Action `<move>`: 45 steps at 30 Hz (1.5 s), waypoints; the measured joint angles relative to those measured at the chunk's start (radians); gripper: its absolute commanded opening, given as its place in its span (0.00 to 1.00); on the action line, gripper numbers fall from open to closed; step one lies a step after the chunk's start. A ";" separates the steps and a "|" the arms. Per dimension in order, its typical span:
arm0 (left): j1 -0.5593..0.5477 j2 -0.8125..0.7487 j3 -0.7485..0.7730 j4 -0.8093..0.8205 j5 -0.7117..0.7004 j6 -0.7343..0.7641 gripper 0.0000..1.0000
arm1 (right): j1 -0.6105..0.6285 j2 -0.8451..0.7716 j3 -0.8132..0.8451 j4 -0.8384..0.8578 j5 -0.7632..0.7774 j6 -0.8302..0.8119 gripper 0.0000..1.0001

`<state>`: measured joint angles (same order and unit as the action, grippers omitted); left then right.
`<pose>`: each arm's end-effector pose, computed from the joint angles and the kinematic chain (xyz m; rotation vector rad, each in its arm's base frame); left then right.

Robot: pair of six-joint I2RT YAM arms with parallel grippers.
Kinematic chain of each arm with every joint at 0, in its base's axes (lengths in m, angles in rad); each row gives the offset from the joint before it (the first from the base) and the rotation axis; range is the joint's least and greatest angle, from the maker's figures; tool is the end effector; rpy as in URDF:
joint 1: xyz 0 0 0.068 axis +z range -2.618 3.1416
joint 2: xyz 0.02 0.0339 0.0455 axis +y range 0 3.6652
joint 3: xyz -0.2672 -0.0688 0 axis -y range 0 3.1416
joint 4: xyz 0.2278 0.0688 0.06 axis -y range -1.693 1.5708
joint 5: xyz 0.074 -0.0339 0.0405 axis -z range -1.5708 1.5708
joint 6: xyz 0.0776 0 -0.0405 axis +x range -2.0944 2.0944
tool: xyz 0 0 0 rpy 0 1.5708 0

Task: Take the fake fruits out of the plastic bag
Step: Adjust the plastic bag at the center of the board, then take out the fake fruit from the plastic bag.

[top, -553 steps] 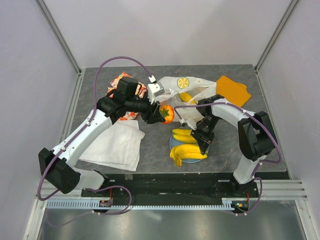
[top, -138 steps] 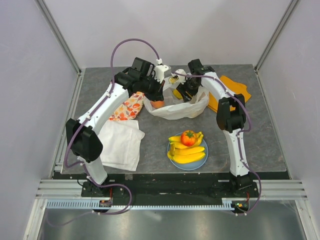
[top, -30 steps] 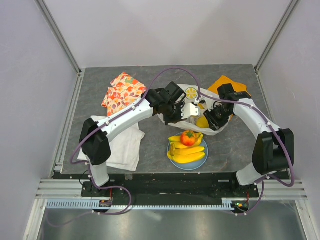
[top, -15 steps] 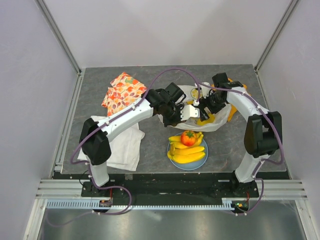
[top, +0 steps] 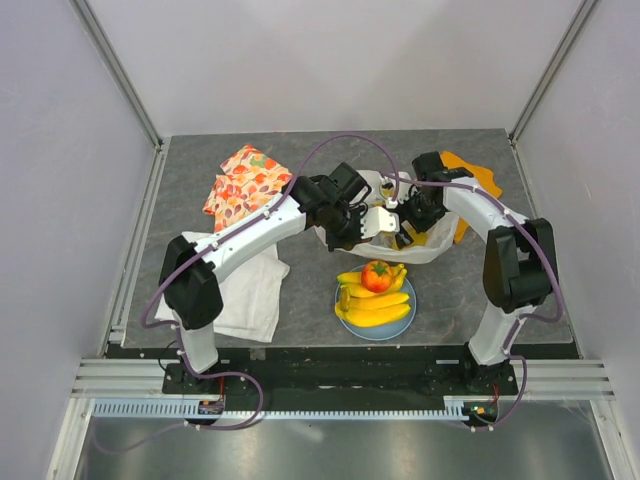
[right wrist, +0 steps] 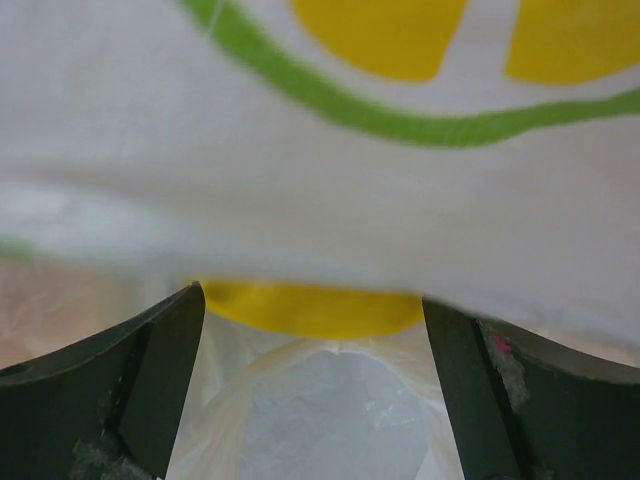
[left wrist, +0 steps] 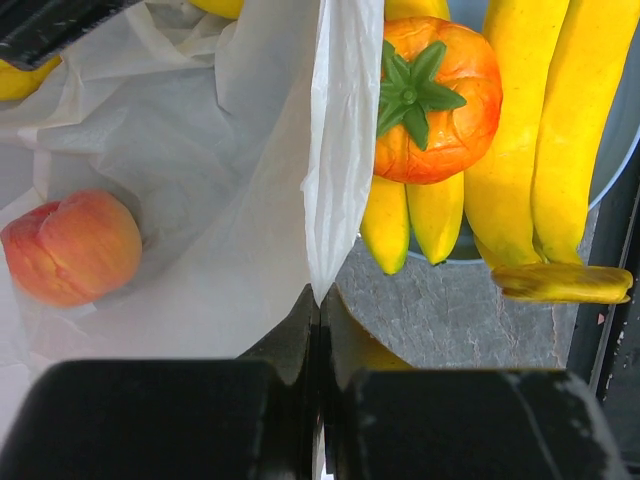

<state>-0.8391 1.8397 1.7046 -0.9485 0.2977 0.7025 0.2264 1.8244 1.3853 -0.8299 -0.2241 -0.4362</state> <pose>0.2464 -0.3085 0.2689 1.9121 1.8273 -0.4402 0.3501 0.0983 0.1867 -0.9583 2.6384 0.2694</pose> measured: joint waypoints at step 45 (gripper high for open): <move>0.013 0.050 0.064 -0.023 0.027 -0.001 0.02 | 0.080 0.072 0.024 0.154 0.040 0.084 0.98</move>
<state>-0.8257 1.8893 1.7683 -0.9718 0.3244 0.7013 0.3065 1.8965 1.4097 -0.6754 -0.1844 -0.3523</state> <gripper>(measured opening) 0.022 0.982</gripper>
